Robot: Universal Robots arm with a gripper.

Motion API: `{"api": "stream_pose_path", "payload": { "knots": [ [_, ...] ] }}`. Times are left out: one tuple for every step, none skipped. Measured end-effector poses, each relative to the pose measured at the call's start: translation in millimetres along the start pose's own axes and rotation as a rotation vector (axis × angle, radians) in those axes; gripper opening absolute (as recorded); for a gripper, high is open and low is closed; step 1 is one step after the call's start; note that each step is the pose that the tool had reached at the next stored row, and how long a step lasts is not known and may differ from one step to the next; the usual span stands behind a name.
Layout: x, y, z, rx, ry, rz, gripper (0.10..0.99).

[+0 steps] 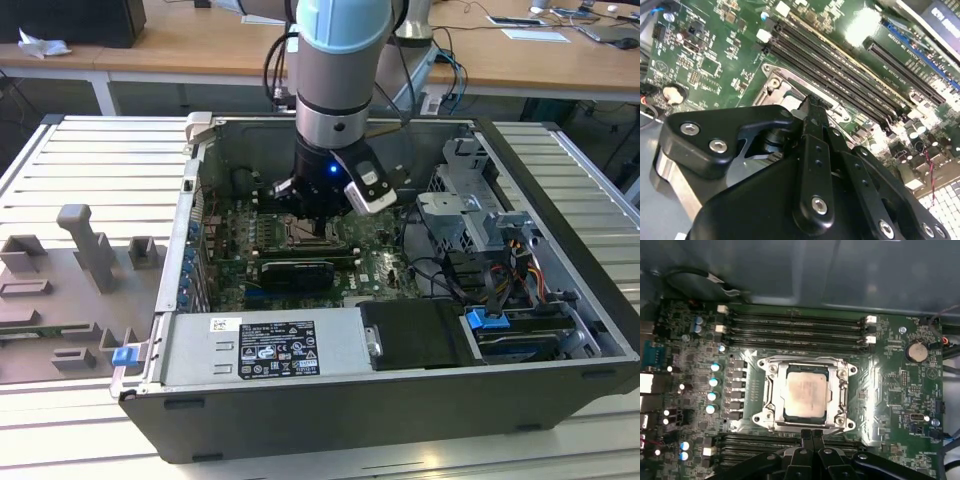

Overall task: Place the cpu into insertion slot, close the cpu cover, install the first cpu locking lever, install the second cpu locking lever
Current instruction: 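Install the second cpu locking lever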

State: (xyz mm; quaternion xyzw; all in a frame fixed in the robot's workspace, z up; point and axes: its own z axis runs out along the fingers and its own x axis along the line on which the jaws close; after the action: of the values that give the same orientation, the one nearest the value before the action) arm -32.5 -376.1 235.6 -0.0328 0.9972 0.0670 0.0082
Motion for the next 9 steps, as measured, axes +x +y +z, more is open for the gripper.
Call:
{"api": "stream_pose_path", "payload": {
  "knots": [
    [4.2,-1.4,-0.3,-0.009,-0.0005,0.000,0.106],
    [8.3,-2.4,-0.4,-0.013,-0.0008,0.000,0.106],
    [10.8,-2.6,-0.2,-0.014,-0.0009,0.000,0.106],
    [12.6,-2.7,1.3,-0.015,-0.0010,0.000,0.106],
    [13.4,-2.9,3.0,-0.015,-0.0009,-0.001,0.106],
    [14.2,-3.2,5.3,-0.016,-0.0007,-0.002,0.106],
    [14.6,-3.4,7.2,-0.016,-0.0007,-0.002,0.106],
    [15.2,-3.6,9.0,-0.017,-0.0007,-0.003,0.106],
    [15.7,-3.8,10.6,-0.017,-0.0007,-0.003,0.106]
  ]
}}
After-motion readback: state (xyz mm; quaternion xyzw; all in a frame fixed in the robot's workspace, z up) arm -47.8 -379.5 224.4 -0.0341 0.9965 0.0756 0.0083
